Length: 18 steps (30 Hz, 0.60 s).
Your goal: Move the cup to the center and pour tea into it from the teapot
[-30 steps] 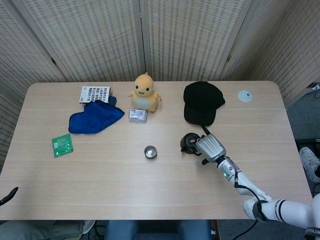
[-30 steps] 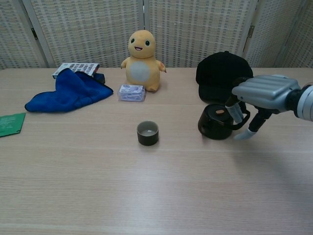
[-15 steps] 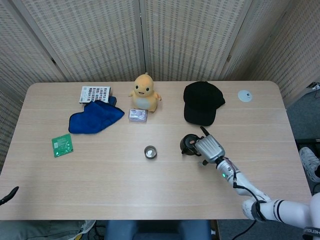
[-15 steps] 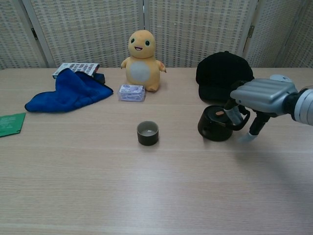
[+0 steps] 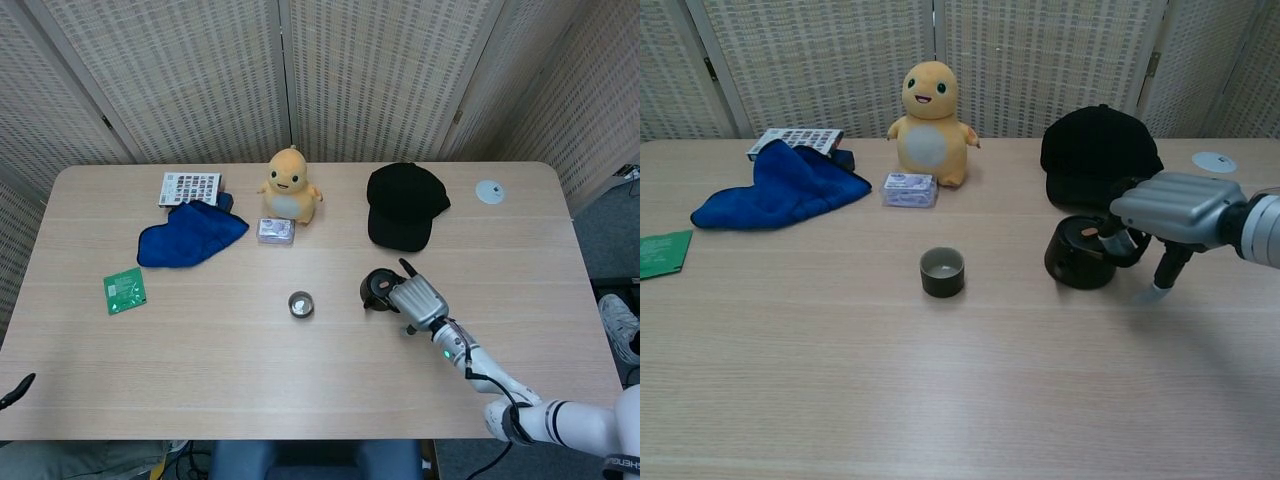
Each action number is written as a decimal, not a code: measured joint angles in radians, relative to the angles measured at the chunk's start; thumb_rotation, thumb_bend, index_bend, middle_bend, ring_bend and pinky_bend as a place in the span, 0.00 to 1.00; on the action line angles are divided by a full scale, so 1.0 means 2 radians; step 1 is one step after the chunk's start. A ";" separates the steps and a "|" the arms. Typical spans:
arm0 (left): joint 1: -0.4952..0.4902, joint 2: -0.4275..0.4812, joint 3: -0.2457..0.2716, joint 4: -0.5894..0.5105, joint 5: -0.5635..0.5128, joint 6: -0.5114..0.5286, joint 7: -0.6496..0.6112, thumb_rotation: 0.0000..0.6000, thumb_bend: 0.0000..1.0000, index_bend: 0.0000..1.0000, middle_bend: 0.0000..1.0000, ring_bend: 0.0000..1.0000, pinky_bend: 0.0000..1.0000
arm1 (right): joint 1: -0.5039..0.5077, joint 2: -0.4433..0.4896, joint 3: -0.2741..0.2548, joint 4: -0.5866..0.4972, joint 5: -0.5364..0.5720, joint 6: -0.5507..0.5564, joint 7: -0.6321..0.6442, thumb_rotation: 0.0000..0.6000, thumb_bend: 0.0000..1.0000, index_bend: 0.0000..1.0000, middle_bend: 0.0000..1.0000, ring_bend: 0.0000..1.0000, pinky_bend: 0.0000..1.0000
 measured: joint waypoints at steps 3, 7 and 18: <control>0.000 0.000 0.000 0.000 0.000 0.000 -0.001 0.49 0.10 0.09 0.24 0.37 0.28 | -0.001 -0.001 -0.002 0.002 0.001 -0.002 -0.001 0.83 0.00 0.58 0.53 0.43 0.00; 0.000 0.000 0.000 0.001 -0.001 0.000 -0.001 0.49 0.10 0.09 0.24 0.37 0.28 | -0.003 -0.003 -0.004 0.004 0.001 -0.003 -0.002 0.85 0.00 0.58 0.54 0.43 0.00; 0.001 0.000 0.000 0.000 -0.001 0.000 0.000 0.49 0.10 0.09 0.24 0.37 0.28 | -0.011 -0.001 -0.012 0.002 -0.002 0.000 0.001 0.96 0.00 0.61 0.56 0.47 0.00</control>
